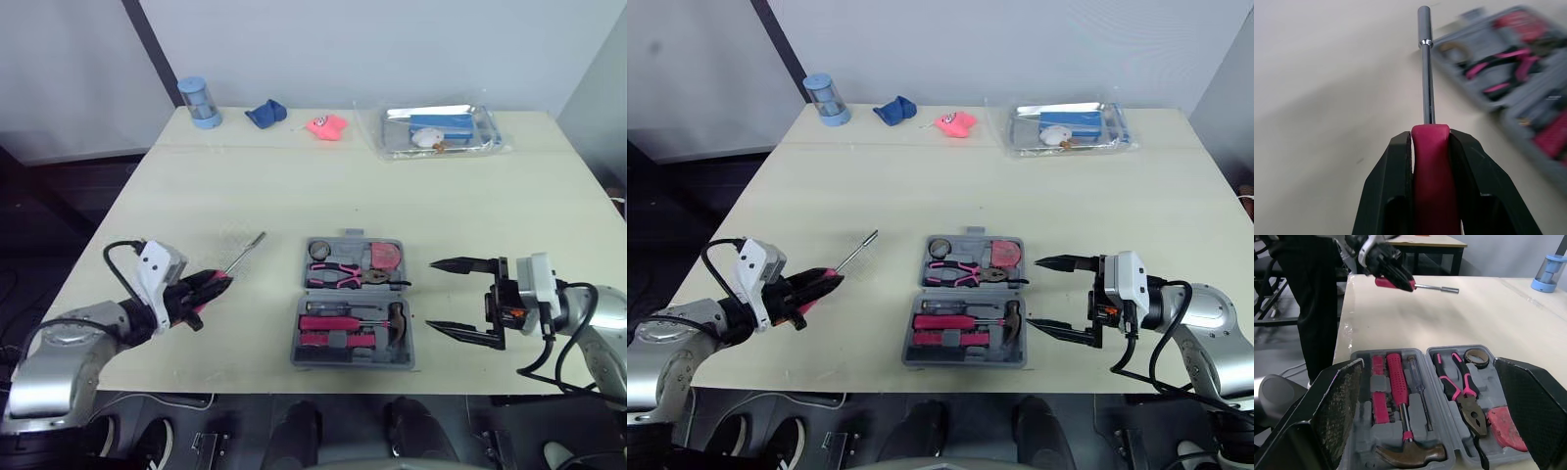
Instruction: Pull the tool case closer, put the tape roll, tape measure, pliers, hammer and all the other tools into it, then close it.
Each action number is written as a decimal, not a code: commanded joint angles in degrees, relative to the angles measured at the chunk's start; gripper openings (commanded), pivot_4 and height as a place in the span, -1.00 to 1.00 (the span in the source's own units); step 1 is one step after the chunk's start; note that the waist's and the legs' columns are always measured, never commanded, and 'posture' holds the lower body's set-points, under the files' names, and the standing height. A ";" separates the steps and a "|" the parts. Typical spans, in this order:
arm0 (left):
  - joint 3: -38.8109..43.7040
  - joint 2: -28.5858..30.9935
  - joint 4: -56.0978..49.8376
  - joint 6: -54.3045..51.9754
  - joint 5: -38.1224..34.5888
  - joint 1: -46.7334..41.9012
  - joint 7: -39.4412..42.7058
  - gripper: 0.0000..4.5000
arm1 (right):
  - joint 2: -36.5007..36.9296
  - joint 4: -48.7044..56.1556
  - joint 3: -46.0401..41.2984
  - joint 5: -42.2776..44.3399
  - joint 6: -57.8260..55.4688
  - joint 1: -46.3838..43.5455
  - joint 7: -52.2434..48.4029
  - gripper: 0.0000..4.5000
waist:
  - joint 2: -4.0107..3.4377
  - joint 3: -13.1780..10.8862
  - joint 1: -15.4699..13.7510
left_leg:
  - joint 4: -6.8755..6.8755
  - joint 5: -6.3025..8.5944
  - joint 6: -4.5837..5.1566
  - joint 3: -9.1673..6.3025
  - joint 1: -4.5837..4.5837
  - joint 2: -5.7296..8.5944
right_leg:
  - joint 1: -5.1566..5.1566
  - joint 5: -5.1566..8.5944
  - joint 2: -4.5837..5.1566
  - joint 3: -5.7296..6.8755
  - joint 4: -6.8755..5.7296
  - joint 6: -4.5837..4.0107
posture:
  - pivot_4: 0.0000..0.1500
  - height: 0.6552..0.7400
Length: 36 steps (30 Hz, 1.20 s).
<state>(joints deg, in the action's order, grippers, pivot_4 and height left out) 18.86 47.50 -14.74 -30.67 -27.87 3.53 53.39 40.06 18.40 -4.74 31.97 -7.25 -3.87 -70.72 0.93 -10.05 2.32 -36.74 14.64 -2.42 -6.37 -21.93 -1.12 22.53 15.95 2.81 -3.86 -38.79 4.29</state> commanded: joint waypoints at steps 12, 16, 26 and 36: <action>-25.11 9.31 -12.41 3.76 8.07 -11.43 15.59 -0.73 | 3.29 -1.50 -4.38 1.69 2.60 3.80 -4.87 1.00 | -0.01 -0.05 -0.09 | -0.01 0.00 0.01 0.03 -0.03 0.01 | -0.03 0.00 0.00 -0.01 0.04 0.01 | 1.00 1.00; -31.42 8.25 -12.72 1.88 11.46 -15.45 14.99 -0.73 | 3.46 -1.72 -4.80 1.47 2.86 4.15 -4.96 1.00 | -0.01 -0.06 0.21 | 0.00 0.00 0.01 0.02 -0.01 0.00 | 0.00 0.00 -0.03 -0.01 0.02 0.01 | 1.00 1.00; -43.55 5.62 -13.31 -9.44 17.05 -24.64 14.86 -0.73 | 4.53 -1.29 -6.46 0.92 4.13 7.93 -5.34 1.00 | 0.00 -0.07 0.04 | -0.02 0.00 0.01 0.02 -0.04 0.00 | -0.01 0.01 -0.03 -0.01 0.01 0.01 | 1.00 1.00; -49.51 2.56 -15.32 -16.42 18.24 -27.65 13.92 -0.73 | 7.05 -1.71 -8.50 0.87 5.69 11.81 -7.84 1.00 | 0.01 -0.07 -0.07 | -0.06 0.00 0.01 0.02 -0.05 0.01 | -0.02 0.01 -0.03 -0.01 0.01 0.02 | 1.00 1.00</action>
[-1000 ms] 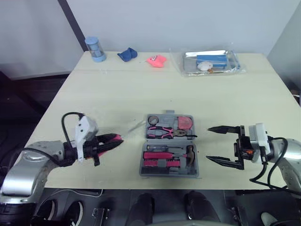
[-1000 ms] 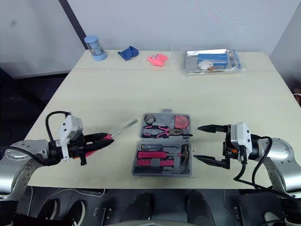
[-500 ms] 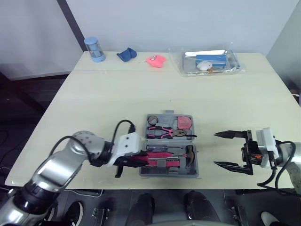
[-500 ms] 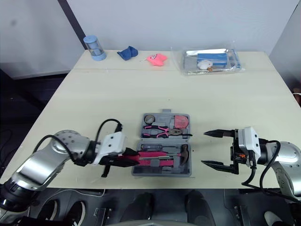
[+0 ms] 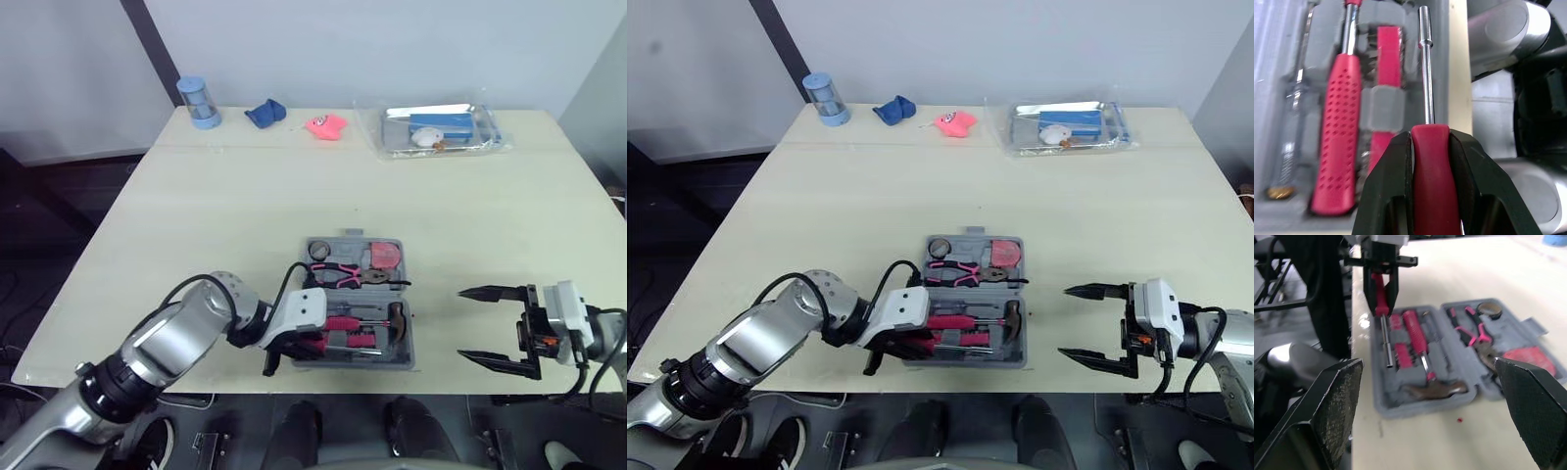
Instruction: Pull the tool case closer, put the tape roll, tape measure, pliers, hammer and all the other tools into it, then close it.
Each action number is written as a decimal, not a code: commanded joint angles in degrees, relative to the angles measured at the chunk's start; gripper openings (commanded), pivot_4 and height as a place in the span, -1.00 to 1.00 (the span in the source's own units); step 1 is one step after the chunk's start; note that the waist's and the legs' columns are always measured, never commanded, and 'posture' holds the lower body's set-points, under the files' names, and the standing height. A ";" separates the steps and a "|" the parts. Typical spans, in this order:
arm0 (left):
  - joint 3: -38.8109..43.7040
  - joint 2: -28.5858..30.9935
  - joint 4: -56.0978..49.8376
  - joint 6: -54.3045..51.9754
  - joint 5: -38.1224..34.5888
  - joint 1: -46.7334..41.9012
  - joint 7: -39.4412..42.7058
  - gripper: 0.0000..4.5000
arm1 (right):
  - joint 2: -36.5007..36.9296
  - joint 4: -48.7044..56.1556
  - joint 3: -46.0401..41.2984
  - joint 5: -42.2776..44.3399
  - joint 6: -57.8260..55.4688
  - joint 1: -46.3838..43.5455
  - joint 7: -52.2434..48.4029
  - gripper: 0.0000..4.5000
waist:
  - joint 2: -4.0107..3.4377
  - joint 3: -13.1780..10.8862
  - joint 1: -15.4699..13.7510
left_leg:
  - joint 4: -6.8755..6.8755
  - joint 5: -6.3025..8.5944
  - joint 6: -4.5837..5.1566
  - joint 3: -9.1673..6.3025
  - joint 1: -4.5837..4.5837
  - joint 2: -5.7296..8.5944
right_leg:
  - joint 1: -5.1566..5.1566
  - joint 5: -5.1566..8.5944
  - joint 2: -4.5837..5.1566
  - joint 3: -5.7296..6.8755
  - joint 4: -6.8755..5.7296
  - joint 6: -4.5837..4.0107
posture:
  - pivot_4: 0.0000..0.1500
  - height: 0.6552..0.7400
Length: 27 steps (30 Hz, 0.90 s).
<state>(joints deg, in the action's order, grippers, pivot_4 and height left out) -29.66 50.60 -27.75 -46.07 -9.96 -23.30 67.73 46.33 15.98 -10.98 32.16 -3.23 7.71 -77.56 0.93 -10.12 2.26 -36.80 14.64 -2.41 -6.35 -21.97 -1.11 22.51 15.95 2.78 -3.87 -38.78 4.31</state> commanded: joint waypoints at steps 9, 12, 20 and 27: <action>-6.39 -5.52 -3.40 -8.74 1.58 -3.97 -4.66 -0.73 | 1.52 0.46 -2.21 0.09 2.27 0.61 -1.84 1.00 | 0.00 0.00 0.00 | -0.01 0.00 0.00 -0.02 0.01 0.00 | -0.01 0.00 -0.01 0.00 -0.01 0.00 | 1.00 1.00; -7.28 -6.35 -3.61 -10.72 1.33 -5.02 -5.58 -0.73 | 1.43 0.68 -2.14 0.07 2.16 0.67 -1.81 1.00 | 0.00 0.00 0.04 | -0.04 0.00 0.00 -0.01 0.01 0.00 | -0.03 0.00 0.00 0.00 -0.01 0.00 | 1.00 1.00; -8.91 -8.22 -3.23 -13.12 0.73 -6.50 -7.73 -0.73 | 1.00 0.63 -1.85 -0.47 2.52 0.70 -1.43 1.00 | 0.00 0.00 0.03 | -0.05 0.00 0.00 -0.02 0.01 0.00 | -0.03 0.00 0.00 0.00 -0.02 0.00 | 1.00 1.00; -10.03 -9.68 -2.23 -13.10 0.29 -7.29 -8.30 -0.73 | 0.63 0.71 -1.69 -0.91 2.95 0.85 -0.83 1.00 | 0.00 0.00 -0.04 | -0.06 0.00 0.00 -0.02 0.01 0.00 | -0.03 0.00 0.00 0.00 -0.02 0.00 | 1.00 1.00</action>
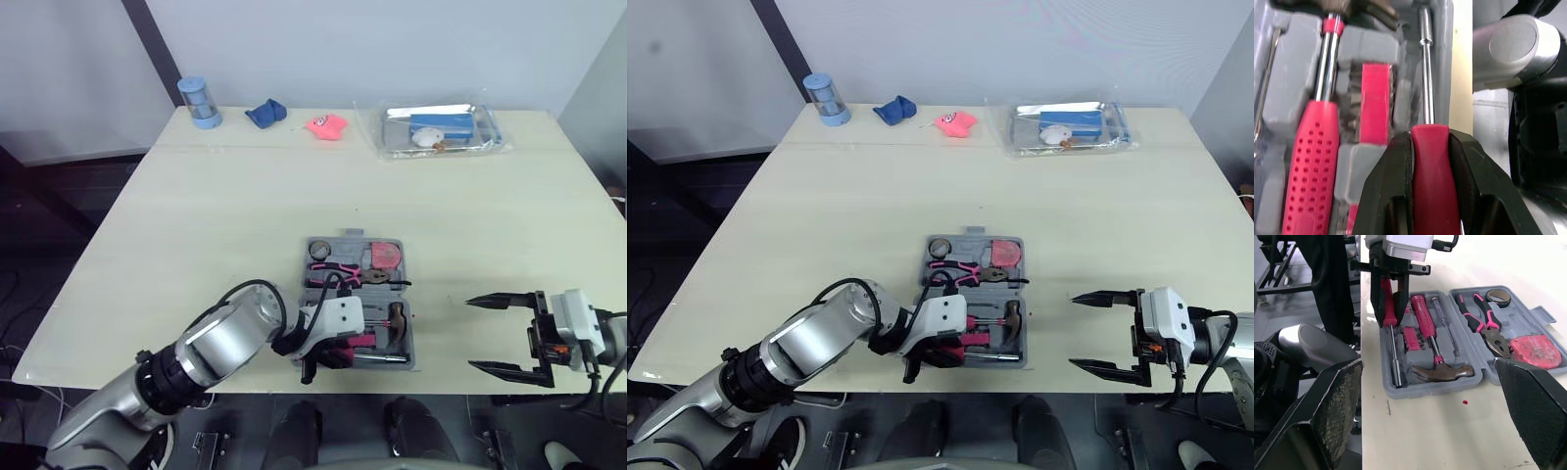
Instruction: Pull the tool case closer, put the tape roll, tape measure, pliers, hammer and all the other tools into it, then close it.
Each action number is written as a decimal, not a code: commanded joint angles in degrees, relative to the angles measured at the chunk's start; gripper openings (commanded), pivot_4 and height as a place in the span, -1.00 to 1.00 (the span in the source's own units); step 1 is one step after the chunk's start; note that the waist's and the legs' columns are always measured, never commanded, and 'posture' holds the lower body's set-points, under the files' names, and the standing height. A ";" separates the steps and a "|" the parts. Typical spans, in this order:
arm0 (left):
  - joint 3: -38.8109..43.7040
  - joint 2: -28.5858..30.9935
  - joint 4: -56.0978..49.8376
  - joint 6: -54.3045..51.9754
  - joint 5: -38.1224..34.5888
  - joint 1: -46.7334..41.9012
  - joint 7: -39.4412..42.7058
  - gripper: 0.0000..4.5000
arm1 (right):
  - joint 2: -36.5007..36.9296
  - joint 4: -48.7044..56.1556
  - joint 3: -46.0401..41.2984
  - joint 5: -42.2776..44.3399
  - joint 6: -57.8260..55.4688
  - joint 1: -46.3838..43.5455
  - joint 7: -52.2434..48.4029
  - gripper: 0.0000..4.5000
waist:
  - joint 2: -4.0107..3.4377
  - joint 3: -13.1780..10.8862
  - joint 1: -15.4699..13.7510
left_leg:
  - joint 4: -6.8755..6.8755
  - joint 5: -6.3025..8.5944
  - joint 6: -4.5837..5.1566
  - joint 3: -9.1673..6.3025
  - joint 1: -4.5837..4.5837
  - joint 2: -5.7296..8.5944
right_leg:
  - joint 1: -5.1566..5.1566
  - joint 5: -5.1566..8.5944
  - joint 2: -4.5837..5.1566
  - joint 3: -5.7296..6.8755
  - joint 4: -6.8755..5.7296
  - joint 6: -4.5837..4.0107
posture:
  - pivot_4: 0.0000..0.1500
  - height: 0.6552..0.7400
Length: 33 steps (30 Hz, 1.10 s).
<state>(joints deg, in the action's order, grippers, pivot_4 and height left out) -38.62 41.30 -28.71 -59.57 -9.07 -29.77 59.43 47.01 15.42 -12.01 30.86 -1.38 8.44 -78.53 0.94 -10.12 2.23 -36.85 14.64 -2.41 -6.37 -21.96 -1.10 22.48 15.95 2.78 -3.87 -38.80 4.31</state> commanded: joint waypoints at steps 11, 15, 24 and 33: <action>-1.02 -0.72 -0.21 -1.47 -2.55 -2.15 0.35 0.27 | -0.34 1.77 -0.56 -0.03 1.82 1.24 1.03 1.00 | 0.00 0.00 -0.04 | -0.02 0.00 0.00 0.00 -0.01 0.01 | -0.01 0.00 0.01 0.00 0.00 0.00 | 1.00 1.00; -1.01 0.36 -0.74 -1.46 -3.06 -2.82 0.90 0.99 | -0.33 1.56 -0.38 -0.19 2.03 1.06 1.20 1.00 | 0.00 0.00 0.05 | -0.02 0.00 0.00 -0.01 0.00 0.01 | 0.00 0.00 0.00 0.00 -0.01 0.00 | 1.00 1.00; 3.55 3.00 -1.85 -1.19 -6.83 -3.15 2.13 0.99 | -0.34 1.22 -0.04 -0.31 2.43 0.63 1.59 1.00 | 0.00 0.00 0.01 | -0.02 0.00 0.00 -0.01 0.00 0.01 | -0.01 0.00 0.00 0.00 -0.01 0.00 | 1.00 1.00; 17.74 3.22 0.98 24.68 -12.77 8.05 8.82 0.99 | -1.45 1.96 0.64 0.70 1.77 0.50 2.05 1.00 | -0.01 0.01 -0.03 | -0.02 0.00 0.00 0.00 0.01 0.00 | 0.00 0.00 0.01 -0.01 -0.01 -0.01 | 1.00 1.00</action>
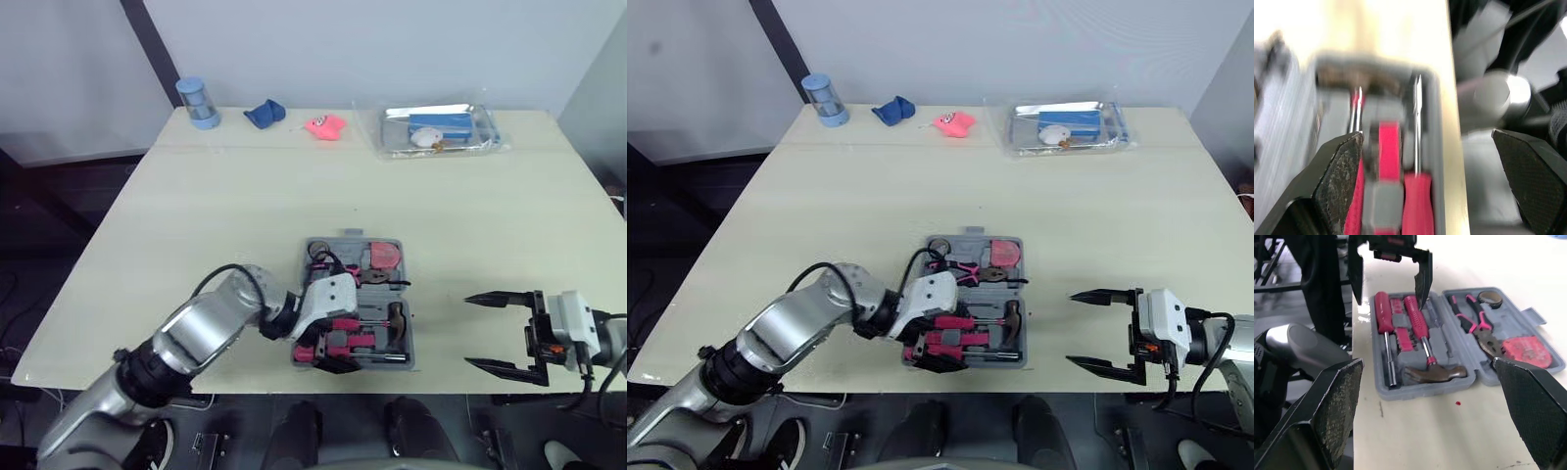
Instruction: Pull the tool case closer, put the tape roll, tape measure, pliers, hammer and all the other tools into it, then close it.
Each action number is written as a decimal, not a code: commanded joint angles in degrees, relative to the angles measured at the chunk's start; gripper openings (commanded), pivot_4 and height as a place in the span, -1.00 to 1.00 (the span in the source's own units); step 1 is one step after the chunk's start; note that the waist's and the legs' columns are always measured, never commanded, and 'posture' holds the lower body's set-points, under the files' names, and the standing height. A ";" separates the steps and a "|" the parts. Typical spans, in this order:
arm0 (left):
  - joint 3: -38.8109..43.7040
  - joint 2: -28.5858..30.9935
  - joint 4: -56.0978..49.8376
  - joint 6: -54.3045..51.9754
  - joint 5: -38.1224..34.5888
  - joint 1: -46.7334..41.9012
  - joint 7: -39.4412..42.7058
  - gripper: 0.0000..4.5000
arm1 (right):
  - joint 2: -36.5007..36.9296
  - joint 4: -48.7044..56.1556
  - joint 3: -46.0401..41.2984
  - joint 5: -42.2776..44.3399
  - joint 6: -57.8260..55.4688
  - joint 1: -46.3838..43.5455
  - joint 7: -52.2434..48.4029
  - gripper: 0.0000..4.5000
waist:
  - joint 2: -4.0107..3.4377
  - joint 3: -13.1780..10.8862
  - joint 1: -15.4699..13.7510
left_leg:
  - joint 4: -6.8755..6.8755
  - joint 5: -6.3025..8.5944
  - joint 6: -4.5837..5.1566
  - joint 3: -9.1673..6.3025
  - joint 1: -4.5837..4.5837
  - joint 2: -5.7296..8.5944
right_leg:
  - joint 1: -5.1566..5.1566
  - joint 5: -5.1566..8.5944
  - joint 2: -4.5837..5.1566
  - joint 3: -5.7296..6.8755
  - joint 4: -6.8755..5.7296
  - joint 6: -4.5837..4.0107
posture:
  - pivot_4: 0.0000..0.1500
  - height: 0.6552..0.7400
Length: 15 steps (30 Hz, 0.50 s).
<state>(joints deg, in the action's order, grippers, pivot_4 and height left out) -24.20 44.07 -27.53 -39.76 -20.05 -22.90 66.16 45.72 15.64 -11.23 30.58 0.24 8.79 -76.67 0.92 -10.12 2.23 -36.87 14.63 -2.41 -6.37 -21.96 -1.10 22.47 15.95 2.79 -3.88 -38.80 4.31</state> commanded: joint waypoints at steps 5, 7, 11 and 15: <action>5.93 -0.85 5.33 13.37 -2.47 3.32 5.34 0.99 | -0.32 1.66 0.42 0.75 0.24 -0.27 0.34 1.00 | 0.00 0.00 -0.16 | -0.02 0.00 0.00 0.01 -0.01 0.01 | -0.02 0.00 0.01 0.00 0.01 0.01 | 1.00 1.00; 6.64 -1.37 8.35 16.11 -2.70 4.30 6.62 0.99 | -0.39 1.47 0.68 0.64 0.37 -0.55 0.40 1.00 | 0.00 0.00 -0.11 | -0.02 0.00 0.01 0.01 0.00 0.01 | -0.02 0.00 0.00 0.00 0.00 0.00 | 1.00 1.00; 7.09 -2.52 13.23 22.09 -1.78 6.16 8.51 0.76 | -0.40 1.27 1.04 0.52 0.55 -0.80 0.47 1.00 | 0.00 0.00 0.09 | -0.02 0.00 0.01 0.00 0.00 0.01 | -0.01 0.00 0.00 0.00 -0.02 0.00 | 1.00 1.00; 6.57 -3.83 19.29 31.37 0.46 8.60 10.81 0.05 | -0.41 1.07 1.30 0.36 0.70 -1.17 0.49 1.00 | -0.01 0.00 0.05 | -0.02 0.00 0.01 0.00 0.00 0.01 | -0.01 0.00 0.00 0.00 -0.02 0.00 | 1.00 1.00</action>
<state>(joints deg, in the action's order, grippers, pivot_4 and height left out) -18.35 40.31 -8.96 -11.94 -20.27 -14.48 75.82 45.29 15.83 -9.65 30.53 0.25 7.97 -75.97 0.92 -10.12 2.28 -36.89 14.64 -2.41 -6.37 -21.95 -1.09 22.47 15.95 2.79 -3.88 -38.83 4.31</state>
